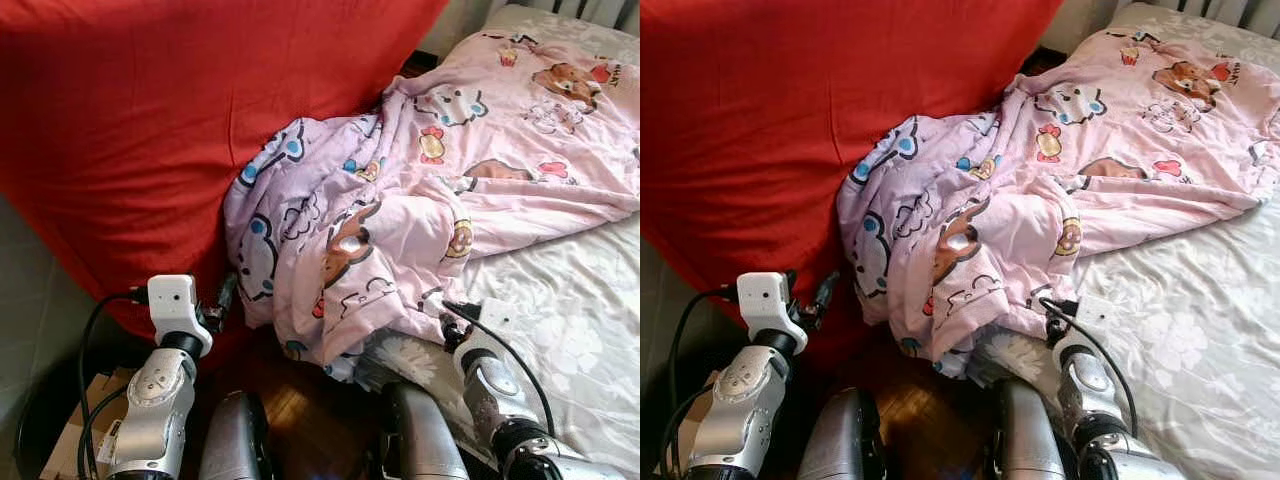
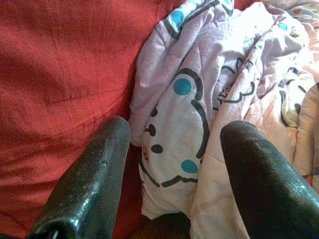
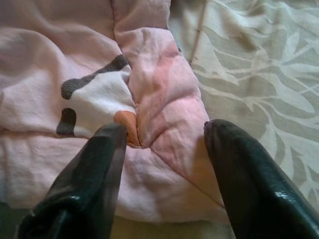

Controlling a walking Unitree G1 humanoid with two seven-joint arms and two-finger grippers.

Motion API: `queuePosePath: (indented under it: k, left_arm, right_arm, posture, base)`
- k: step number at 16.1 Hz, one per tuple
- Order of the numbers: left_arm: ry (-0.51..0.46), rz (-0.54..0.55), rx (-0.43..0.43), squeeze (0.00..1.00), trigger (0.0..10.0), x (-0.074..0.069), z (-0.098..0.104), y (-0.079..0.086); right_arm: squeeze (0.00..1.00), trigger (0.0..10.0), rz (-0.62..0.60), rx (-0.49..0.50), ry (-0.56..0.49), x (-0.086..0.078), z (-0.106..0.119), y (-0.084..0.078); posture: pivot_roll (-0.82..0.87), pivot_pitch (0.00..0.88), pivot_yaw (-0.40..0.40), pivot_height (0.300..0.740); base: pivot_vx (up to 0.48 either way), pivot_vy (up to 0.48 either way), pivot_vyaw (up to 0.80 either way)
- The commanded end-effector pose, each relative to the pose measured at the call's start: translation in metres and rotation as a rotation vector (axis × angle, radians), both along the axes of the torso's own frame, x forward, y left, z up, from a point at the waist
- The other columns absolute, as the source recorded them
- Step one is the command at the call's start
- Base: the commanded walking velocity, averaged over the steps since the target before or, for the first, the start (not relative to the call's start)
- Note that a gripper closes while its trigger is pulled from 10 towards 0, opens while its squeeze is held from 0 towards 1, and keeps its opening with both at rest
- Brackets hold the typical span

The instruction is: Clean up the room

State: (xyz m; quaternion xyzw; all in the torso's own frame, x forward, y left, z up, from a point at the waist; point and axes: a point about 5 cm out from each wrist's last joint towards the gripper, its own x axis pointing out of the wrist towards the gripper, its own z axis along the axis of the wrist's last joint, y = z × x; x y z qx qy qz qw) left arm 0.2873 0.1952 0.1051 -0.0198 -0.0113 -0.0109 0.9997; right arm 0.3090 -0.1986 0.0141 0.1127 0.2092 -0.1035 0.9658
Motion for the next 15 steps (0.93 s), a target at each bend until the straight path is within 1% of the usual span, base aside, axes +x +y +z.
queuePosePath:
  k: [1,4,6,7,8,15]
  left_arm:
    - [0.001,0.004,-0.001,0.00,10.0,-0.003,0.001,0.002]
    - [0.002,-0.001,-0.003,0.00,10.0,-0.003,0.000,0.000]
    - [0.013,-0.001,-0.001,0.00,10.0,-0.004,-0.003,0.000]
    - [0.017,0.000,-0.001,0.00,10.0,-0.005,-0.004,0.000]
    - [0.019,0.000,-0.002,0.00,10.0,-0.006,-0.004,0.000]
    - [0.025,-0.008,-0.008,0.00,10.0,-0.006,-0.006,-0.005]
  right_arm:
    - [1.00,10.0,-0.023,0.008,0.012,-0.006,-0.005,-0.003]
    - [1.00,10.0,-0.027,0.006,0.018,-0.007,-0.006,-0.003]
    - [1.00,10.0,-0.008,-0.014,0.052,-0.010,-0.011,-0.002]
    - [0.80,10.0,-0.002,-0.015,0.062,-0.011,-0.013,-0.001]
    - [0.00,10.0,0.010,-0.001,0.076,-0.013,-0.015,0.000]
    - [0.00,10.0,0.038,0.006,0.116,-0.018,-0.022,0.005]
  posture:
    - [0.00,0.202,0.020,0.572]
    - [0.00,0.202,0.020,0.572]
    - [0.00,0.204,0.020,0.572]
    - [0.00,0.207,0.020,0.572]
    - [0.00,0.210,0.018,0.572]
    - [0.01,0.211,0.010,0.572]
  base:
    - [0.000,0.000,0.00]
    - [0.000,0.000,0.00]
    - [0.000,0.000,0.00]
    - [0.000,0.000,0.00]
    - [0.000,0.000,0.00]
    - [0.000,0.000,0.00]
